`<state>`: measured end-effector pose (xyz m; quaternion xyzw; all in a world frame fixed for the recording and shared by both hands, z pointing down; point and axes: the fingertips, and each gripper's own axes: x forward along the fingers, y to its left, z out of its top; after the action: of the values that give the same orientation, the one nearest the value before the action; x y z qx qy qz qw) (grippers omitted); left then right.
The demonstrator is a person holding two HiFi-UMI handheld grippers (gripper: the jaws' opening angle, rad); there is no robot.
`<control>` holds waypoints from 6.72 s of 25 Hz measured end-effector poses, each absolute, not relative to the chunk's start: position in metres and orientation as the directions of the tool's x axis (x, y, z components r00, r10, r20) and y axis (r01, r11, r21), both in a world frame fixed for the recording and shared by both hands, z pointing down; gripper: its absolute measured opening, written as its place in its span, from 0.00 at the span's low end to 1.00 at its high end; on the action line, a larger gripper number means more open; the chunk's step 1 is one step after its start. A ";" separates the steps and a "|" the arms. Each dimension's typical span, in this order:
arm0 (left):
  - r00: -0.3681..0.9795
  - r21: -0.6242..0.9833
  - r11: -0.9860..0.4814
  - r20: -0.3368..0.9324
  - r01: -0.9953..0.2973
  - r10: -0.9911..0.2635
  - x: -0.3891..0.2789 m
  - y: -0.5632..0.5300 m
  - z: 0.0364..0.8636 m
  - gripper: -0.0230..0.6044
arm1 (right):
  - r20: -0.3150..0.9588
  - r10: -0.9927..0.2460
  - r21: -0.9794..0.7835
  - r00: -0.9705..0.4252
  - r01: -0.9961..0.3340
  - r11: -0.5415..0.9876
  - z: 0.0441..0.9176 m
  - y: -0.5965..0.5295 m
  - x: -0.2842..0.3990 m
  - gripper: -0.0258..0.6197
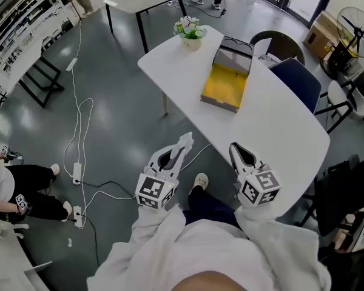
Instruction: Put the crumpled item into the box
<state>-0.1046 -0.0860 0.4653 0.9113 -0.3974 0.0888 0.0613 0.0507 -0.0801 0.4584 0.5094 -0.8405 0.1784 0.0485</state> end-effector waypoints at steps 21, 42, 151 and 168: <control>0.678 0.049 -0.689 0.246 -0.723 -0.693 -0.100 -0.185 0.477 0.12 | 0.276 -0.839 -0.285 -0.470 -0.873 0.395 0.474 -0.180 0.055 0.11; 0.756 0.040 -0.778 0.275 -0.627 -0.594 -0.050 -0.231 0.483 0.12 | 0.293 -0.856 -0.316 -0.425 -0.888 0.333 0.487 -0.206 0.080 0.11; 0.597 0.179 -0.914 0.798 -0.363 -0.081 0.126 -0.440 0.632 0.38 | 0.426 -0.904 -0.316 -0.020 -0.940 -0.129 0.505 -0.291 0.137 0.11; 0.751 0.229 -0.869 0.625 -0.439 -0.215 0.061 -0.409 0.559 0.43 | 0.391 -0.915 -0.307 -0.094 -0.951 -0.033 0.495 -0.286 0.120 0.11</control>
<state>0.0612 -0.4095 0.5592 0.9173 -0.1781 0.3049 0.1839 0.1198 -0.2861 0.4950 0.6721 -0.6943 0.2550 0.0350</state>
